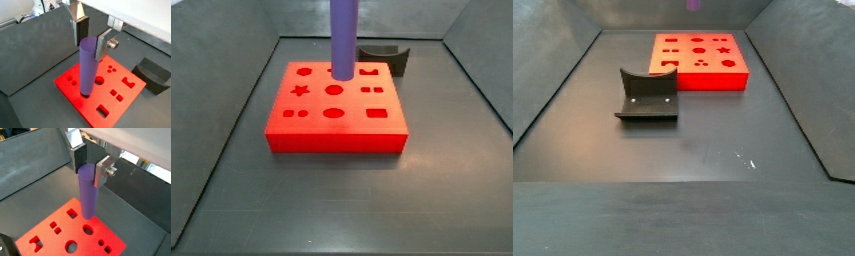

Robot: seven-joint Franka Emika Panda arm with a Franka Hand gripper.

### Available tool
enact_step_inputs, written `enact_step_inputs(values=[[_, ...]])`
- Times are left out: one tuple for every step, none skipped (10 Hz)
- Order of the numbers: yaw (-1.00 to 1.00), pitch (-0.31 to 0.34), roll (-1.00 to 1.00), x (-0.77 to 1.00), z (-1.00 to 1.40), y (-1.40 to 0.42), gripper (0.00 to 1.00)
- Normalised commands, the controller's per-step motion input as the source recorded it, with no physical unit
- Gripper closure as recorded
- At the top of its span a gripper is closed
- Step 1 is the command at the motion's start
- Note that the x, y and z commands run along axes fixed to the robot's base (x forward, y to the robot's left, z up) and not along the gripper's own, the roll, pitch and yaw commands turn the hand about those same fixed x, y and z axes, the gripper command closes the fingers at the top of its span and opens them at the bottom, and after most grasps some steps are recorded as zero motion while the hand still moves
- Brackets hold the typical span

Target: Insert the round object.

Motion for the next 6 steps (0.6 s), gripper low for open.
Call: enact_step_inputs(values=[[0.00,0.000,0.00,0.11,-0.24,0.63,1.00],[0.00,-0.043,0.00,0.06,-0.31,0.88,1.00],[0.00,-0.057,0.00,0.02,-0.33,0.87,1.00],[0.00,-0.044,0.08,0.00,-0.33,0.61,1.00],[0.00,-0.057,0.13,-0.09,-0.37,0.45,1.00],[0.00,-0.057,0.16,-0.06,-0.33,0.30,1.00]])
